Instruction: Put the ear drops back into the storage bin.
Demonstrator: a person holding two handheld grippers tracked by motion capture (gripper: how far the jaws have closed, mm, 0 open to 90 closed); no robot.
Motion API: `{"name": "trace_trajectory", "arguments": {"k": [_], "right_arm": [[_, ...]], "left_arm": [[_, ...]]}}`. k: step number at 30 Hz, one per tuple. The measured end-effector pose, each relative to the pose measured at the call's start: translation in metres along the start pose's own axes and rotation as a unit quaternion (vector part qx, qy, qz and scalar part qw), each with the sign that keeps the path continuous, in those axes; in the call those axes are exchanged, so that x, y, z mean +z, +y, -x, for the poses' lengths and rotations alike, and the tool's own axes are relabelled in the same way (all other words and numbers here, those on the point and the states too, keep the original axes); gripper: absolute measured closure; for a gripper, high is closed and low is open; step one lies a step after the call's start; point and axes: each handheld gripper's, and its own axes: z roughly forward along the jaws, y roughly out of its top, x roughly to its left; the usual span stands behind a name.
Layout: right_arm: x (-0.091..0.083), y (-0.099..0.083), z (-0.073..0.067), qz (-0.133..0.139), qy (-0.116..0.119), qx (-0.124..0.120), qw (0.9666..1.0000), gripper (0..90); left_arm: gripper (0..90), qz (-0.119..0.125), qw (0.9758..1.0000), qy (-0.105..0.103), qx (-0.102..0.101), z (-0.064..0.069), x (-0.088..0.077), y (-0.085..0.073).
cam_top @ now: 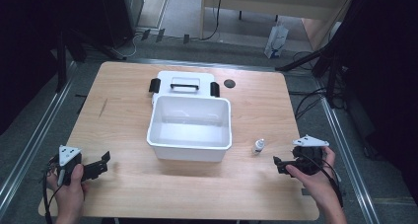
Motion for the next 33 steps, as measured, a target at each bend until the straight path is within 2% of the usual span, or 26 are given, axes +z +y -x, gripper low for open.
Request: {"name": "trace_trajectory", "arguments": {"k": [1,3,6,7,9,16,17,21,23,25,28,31,33], "right_arm": [[0.0,0.007,-0.002,-0.018,0.002,-0.018,0.9997,0.0],[-0.001,0.01,-0.003,-0.026,0.0,-0.023,0.9994,0.0],[-0.001,0.022,-0.006,-0.045,0.01,-0.038,0.9982,0.0],[-0.001,0.029,-0.009,-0.06,0.008,-0.049,0.9969,0.0],[0.0,0.036,-0.012,-0.071,0.006,-0.062,0.9955,0.0],[0.002,0.057,-0.019,-0.105,0.016,-0.081,0.9911,0.0],[0.004,0.064,-0.022,-0.116,0.016,-0.092,0.9889,0.0],[0.007,0.077,-0.028,-0.139,0.025,-0.1,0.9849,0.0],[0.008,0.08,-0.03,-0.143,0.024,-0.104,0.9839,0.0],[0.011,0.088,-0.034,-0.158,0.025,-0.113,0.9806,0.0],[0.012,0.092,-0.036,-0.164,0.03,-0.114,0.9794,0.2],[0.012,0.1,-0.039,-0.173,0.036,-0.132,0.9753,11.7],[0.012,0.102,-0.041,-0.176,0.036,-0.134,0.9745,13.1]], "left_arm": [[0.5,-0.001,1.0,0.0,0.0,0.0,0.0,0.0],[0.5,-0.001,1.0,-0.001,0.0,0.0,0.0,0.0],[0.5,-0.003,1.0,-0.004,0.004,0.001,0.001,0.0],[0.5,-0.003,1.0,-0.004,0.005,0.001,0.001,0.0],[0.5,-0.004,1.0,-0.005,0.004,0.001,0.001,0.0],[0.5,-0.006,1.0,-0.005,0.004,0.001,0.001,0.0],[0.5,-0.007,1.0,-0.005,0.005,0.001,0.001,0.001],[0.5,-0.007,1.0,-0.005,0.004,0.001,0.002,0.001],[0.5,-0.007,1.0,-0.005,0.004,0.001,0.002,0.001],[0.5,-0.007,0.9999,-0.006,0.004,0.001,0.002,0.001],[0.5,-0.009,0.9999,-0.006,0.005,0.001,0.002,0.001],[0.6,-0.009,0.9999,-0.006,0.004,0.0,0.002,0.001],[0.5,-0.01,0.9999,-0.007,0.004,0.0,0.002,0.001]]}}
